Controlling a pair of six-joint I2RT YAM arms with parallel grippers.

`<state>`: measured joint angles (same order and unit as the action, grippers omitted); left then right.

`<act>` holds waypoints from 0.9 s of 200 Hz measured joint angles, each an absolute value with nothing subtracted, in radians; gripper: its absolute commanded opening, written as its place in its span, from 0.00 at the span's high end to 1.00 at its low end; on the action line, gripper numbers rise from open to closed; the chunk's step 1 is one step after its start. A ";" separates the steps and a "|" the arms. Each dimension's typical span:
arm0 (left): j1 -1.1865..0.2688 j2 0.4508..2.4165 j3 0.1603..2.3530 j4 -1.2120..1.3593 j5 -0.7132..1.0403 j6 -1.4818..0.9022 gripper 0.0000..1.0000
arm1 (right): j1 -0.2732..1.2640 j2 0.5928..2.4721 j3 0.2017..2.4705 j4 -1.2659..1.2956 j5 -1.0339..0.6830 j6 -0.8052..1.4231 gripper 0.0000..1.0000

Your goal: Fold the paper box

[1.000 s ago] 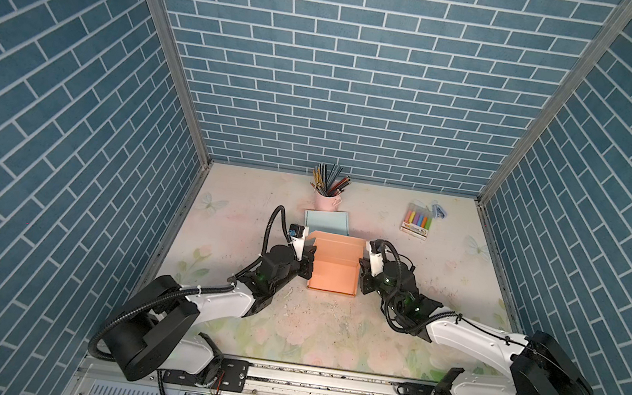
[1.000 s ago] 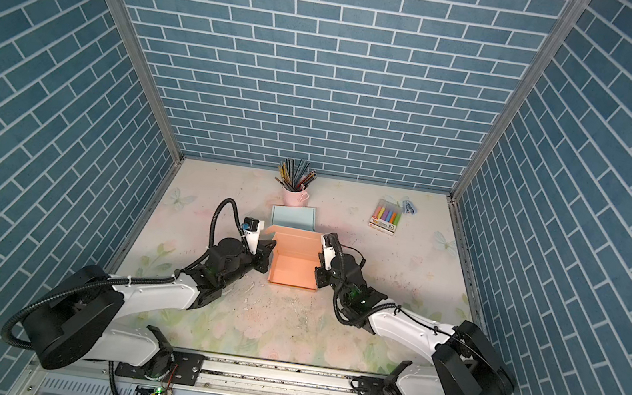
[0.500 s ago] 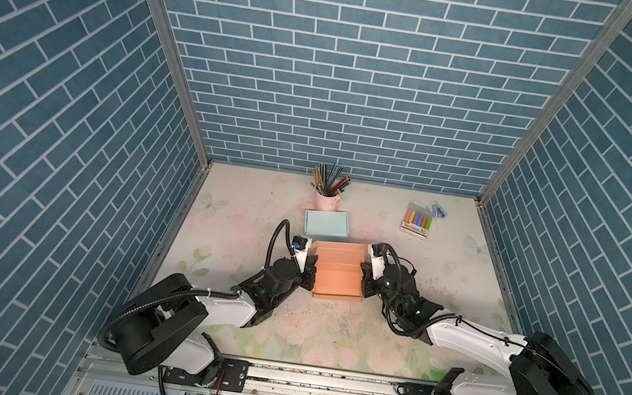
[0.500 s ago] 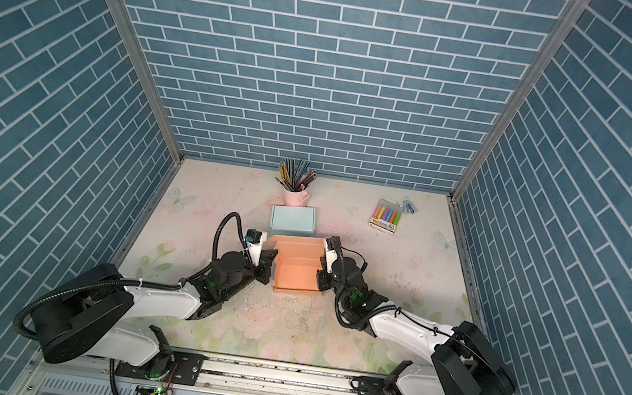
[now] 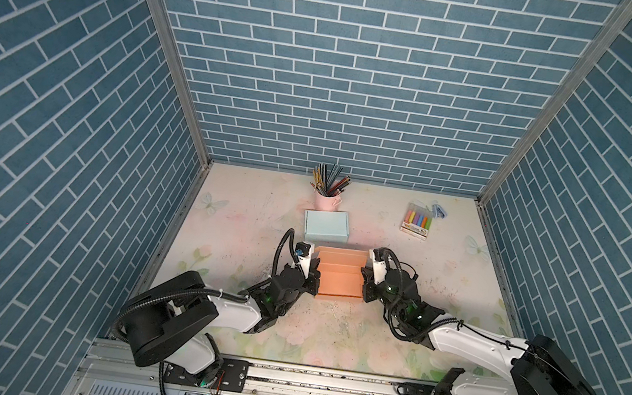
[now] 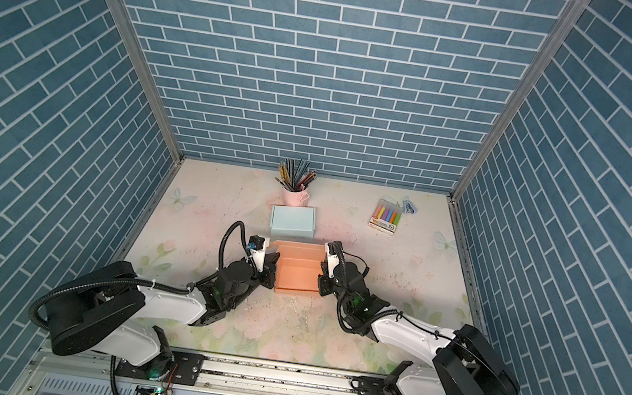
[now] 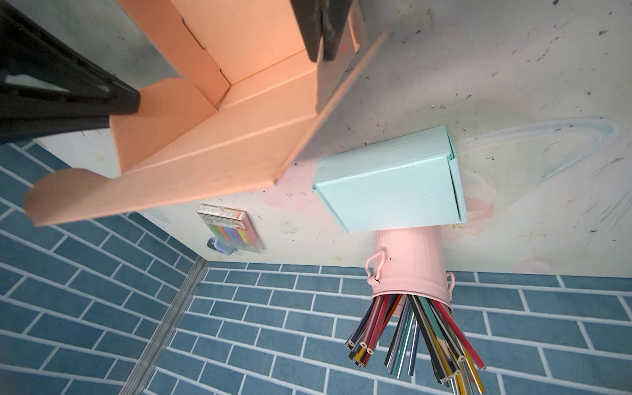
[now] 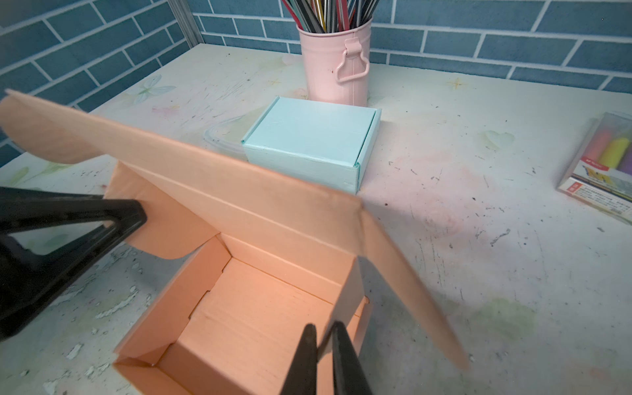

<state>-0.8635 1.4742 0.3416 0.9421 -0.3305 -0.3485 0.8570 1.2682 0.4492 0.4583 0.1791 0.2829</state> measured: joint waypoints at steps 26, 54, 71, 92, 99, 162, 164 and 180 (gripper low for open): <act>-0.874 1.491 0.334 0.972 -0.360 -0.353 1.00 | 0.873 1.252 0.430 0.475 0.170 0.283 0.87; -0.894 1.500 0.327 0.990 -0.385 -0.358 1.00 | 0.882 1.236 0.393 0.496 0.165 0.283 0.86; -0.905 1.500 0.311 1.010 -0.401 -0.362 1.00 | 0.886 1.227 0.374 0.503 0.158 0.283 0.86; -0.921 1.502 0.299 1.025 -0.421 -0.363 1.00 | 0.890 1.223 0.363 0.508 0.151 0.283 0.86; -0.929 1.505 0.298 1.029 -0.429 -0.363 1.00 | 0.890 1.222 0.361 0.509 0.150 0.283 0.86; -0.968 1.523 0.265 1.068 -0.479 -0.367 1.00 | 0.891 1.199 0.336 0.509 0.146 0.284 0.85; -0.968 1.523 0.265 1.068 -0.479 -0.368 1.00 | 0.891 1.198 0.335 0.509 0.146 0.284 0.85; -0.978 1.523 0.263 1.068 -0.492 -0.368 1.00 | 0.892 1.193 0.330 0.510 0.145 0.284 0.84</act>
